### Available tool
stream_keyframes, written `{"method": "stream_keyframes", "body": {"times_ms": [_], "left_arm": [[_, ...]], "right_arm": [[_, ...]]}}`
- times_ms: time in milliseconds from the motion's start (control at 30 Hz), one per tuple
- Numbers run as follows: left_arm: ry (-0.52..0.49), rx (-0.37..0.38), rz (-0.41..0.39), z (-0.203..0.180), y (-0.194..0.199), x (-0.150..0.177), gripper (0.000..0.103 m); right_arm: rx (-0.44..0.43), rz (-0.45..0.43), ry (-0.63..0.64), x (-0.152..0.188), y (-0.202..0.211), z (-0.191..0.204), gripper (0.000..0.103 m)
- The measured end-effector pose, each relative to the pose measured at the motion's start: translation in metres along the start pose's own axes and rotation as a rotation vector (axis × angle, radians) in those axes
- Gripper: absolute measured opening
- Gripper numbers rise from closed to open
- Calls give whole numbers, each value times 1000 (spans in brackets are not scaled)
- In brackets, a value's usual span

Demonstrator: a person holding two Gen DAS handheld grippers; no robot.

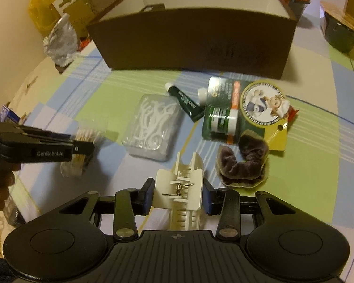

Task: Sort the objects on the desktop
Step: 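Carry the swab bag with the left tool while the right tool carries the clip into the cardboard box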

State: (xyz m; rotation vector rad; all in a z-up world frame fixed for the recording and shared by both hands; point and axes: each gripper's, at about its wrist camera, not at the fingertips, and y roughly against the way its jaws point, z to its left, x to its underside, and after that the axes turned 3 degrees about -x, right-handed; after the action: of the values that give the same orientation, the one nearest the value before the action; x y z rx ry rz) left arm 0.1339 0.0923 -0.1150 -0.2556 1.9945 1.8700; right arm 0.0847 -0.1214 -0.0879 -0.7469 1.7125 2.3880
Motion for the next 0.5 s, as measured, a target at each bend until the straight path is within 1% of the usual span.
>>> {"method": "stream_keyframes", "body": {"times_ms": [167, 300, 500], "left_arm": [[1, 14, -25, -4, 13, -2, 25], [-4, 35, -64, -10, 27, -9, 25], [-1, 91, -130, -21, 49, -28, 25]], "right_arm": [[-17, -40, -30, -5, 14, -6, 37], [-32, -63, -46, -11, 23, -10, 38], [-49, -106, -48, -28, 35, -17, 38]]}}
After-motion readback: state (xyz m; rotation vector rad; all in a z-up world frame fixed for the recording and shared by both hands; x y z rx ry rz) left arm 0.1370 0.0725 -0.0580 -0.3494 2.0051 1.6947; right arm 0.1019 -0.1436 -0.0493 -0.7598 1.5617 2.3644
